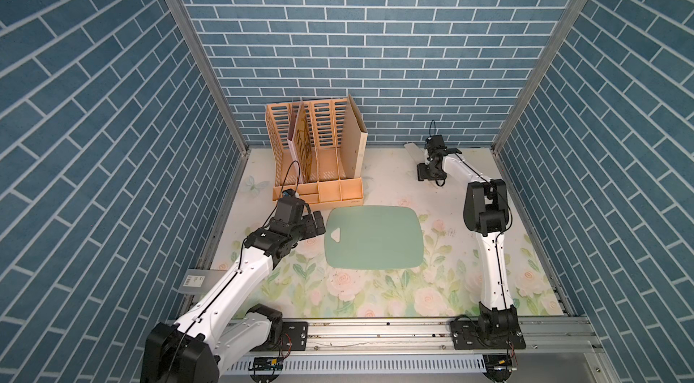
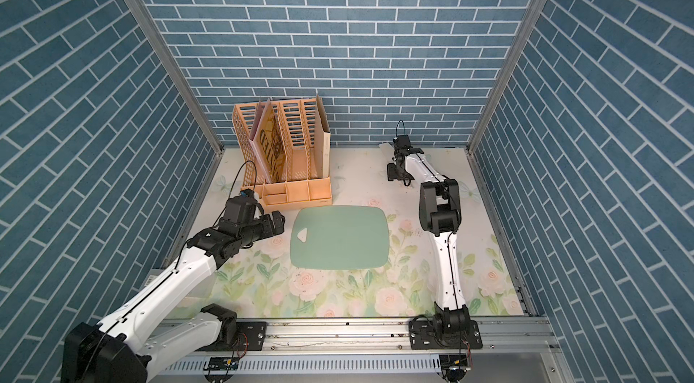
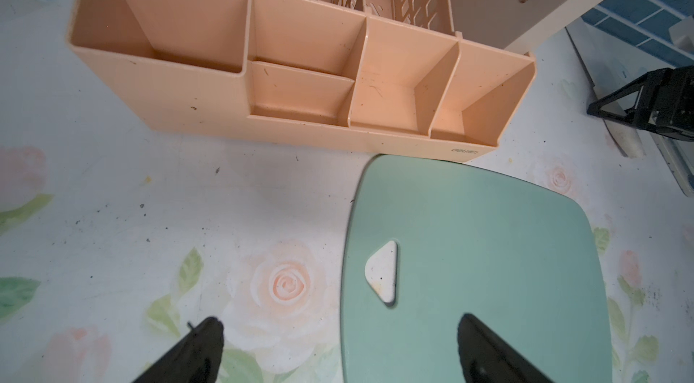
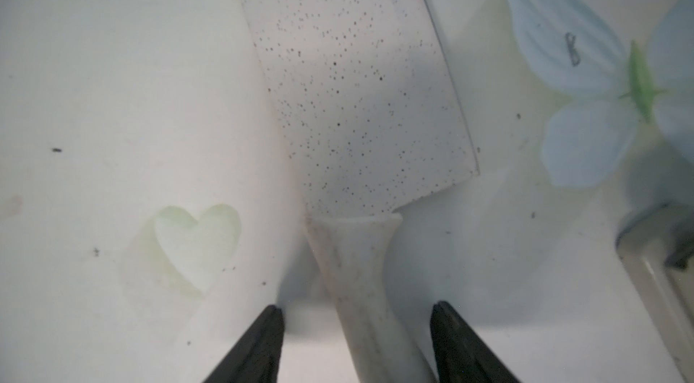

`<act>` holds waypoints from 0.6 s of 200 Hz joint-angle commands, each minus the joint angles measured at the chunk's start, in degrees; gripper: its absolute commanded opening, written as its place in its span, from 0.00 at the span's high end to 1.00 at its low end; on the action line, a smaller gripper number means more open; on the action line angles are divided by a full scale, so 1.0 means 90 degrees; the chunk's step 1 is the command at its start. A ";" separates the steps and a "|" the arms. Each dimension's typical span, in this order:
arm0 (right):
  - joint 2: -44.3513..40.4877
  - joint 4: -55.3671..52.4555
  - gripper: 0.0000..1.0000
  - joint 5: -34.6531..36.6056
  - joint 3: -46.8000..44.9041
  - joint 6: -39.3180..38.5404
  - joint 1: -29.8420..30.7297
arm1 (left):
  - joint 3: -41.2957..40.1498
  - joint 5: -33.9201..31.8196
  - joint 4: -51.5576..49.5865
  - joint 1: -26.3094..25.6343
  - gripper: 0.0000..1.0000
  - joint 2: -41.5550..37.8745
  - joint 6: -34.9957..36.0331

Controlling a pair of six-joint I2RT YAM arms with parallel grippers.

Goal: Align the knife with the edge of the cutting board
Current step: Pick up the knife at the center of the board.

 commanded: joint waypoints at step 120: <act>-0.1118 -0.0278 1.00 0.0120 -0.1022 0.0873 0.0289 | 0.0501 0.0056 -0.0453 0.0041 0.01 0.0585 0.0373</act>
